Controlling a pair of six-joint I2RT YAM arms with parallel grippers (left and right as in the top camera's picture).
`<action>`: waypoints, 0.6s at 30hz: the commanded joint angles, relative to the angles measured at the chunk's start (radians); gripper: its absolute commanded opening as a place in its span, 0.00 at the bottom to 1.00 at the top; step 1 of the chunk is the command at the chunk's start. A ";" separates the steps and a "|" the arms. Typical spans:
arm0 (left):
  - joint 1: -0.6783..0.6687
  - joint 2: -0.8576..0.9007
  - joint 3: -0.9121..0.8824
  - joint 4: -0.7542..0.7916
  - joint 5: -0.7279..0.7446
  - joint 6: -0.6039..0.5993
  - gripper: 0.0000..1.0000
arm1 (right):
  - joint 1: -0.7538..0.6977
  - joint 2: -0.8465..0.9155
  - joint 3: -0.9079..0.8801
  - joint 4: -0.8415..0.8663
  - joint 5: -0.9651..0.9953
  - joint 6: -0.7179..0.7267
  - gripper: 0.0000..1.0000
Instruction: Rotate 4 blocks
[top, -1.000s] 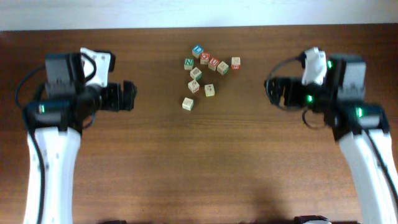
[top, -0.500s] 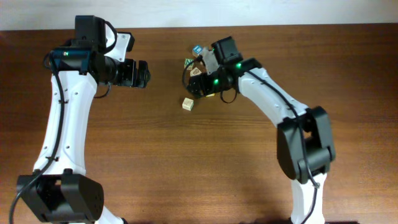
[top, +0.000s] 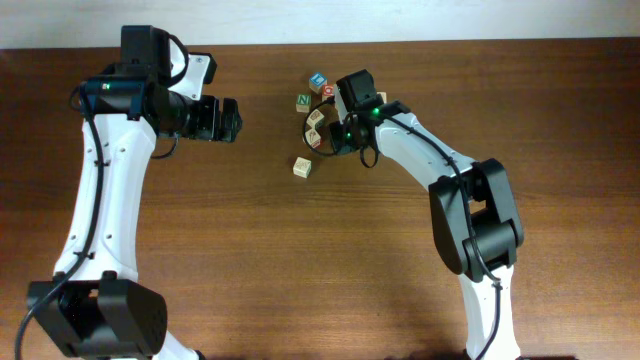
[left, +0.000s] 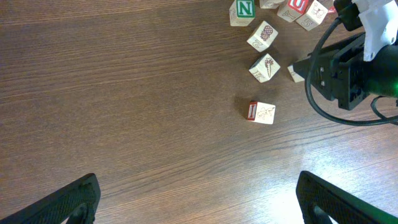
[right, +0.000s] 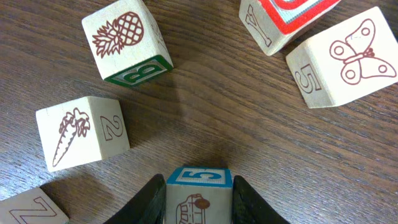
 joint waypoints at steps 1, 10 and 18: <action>0.002 0.005 0.027 -0.003 0.010 0.002 1.00 | -0.002 0.014 0.017 -0.060 -0.006 0.008 0.28; 0.002 0.005 0.027 -0.003 0.011 0.002 0.99 | -0.004 0.010 0.020 -0.444 -0.001 0.249 0.32; 0.002 0.006 0.027 -0.010 0.011 0.002 0.99 | -0.004 0.010 0.079 -0.648 -0.024 0.251 0.54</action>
